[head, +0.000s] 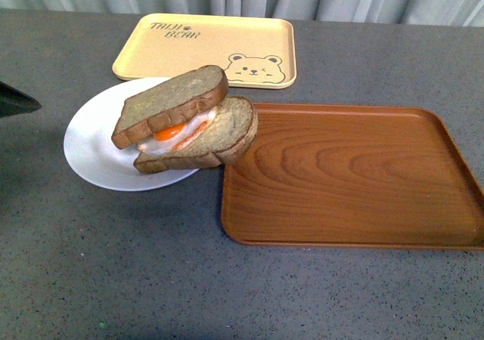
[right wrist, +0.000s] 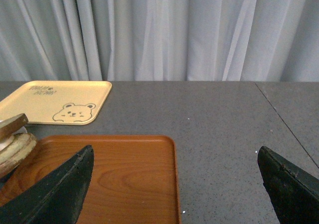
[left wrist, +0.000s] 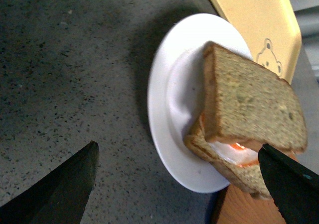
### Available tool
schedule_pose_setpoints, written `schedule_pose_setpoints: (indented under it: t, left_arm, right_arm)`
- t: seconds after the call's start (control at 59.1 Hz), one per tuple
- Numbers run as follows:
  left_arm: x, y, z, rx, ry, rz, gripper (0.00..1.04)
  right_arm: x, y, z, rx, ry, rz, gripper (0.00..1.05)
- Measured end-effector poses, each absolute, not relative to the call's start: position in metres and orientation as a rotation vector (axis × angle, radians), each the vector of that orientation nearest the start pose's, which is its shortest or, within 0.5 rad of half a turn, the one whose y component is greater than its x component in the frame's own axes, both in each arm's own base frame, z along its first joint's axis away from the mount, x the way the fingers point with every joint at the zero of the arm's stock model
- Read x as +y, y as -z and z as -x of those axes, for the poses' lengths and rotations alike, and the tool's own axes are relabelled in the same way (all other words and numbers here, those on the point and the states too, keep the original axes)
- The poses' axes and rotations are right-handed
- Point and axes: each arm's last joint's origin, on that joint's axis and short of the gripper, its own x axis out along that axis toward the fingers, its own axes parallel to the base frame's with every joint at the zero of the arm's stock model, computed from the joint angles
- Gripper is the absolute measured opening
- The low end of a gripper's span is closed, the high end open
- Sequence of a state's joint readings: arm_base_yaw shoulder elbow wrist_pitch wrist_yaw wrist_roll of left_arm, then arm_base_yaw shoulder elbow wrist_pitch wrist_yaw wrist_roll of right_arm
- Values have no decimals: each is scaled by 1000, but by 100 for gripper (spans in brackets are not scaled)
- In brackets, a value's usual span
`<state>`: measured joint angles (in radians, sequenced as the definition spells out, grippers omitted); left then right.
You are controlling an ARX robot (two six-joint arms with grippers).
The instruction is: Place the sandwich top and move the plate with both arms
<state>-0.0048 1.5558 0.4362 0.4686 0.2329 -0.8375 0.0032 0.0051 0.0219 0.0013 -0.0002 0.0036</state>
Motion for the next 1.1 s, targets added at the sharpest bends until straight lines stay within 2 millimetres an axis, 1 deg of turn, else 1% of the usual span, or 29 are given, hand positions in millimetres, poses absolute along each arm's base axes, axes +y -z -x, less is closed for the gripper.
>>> schedule_pose_setpoints:
  t: [0.068,0.152,0.338,0.474,0.524,0.727,0.93,1.099]
  left_arm:
    - [-5,-102,-261,716,-90,903,96]
    - [-2,-91,-268,723,-117,932,96]
    - [0,-74,-276,725,-155,961,96]
    - [-4,-64,-280,734,-169,974,96]
    - [-10,-58,-282,755,-170,964,96]
    - [-20,-56,-294,746,-159,970,96]
    - [-31,-54,-311,737,-145,1017,96]
    - [-39,-53,-320,733,-139,1050,96]
  right_arm:
    - [0,-171,-97,-18,-3,-4,96]
    - [0,-171,-97,-18,-3,-4,96]
    - [0,-171,-97,-18,-3,-4,96]
    - [0,-171,-97,-18,-3,-4,96]
    - [0,-171,-97,-18,-3,-4,96]
    - [0,-171,-97,-18,-3,-4,96]
    - [0,-171,-97,-18,-3,-4,96]
    - [0,-171,-97,-18,-3,-4,96]
